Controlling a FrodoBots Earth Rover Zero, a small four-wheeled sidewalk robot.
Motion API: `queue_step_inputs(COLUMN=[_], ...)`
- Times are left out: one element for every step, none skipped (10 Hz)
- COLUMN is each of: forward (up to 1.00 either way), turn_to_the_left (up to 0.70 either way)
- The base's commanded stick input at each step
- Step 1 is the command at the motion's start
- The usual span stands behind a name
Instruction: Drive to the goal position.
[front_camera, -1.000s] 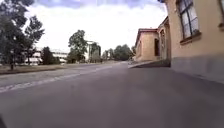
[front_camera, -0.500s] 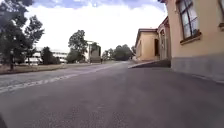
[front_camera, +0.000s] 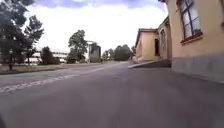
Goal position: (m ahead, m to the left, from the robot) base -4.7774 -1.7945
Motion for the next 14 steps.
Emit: queue_step_inputs(forward=[0.70, 0.70, 0.70, 0.70, 0.70, 0.70, 0.70, 0.70, 0.70, 0.70, 0.70, 0.70, 0.70, 0.70], turn_to_the_left=[0.00, 0.00, 0.00, 0.00, 0.00, 0.00, 0.00, 0.00, 0.00, -0.35, -0.35, -0.06, 0.00, 0.00])
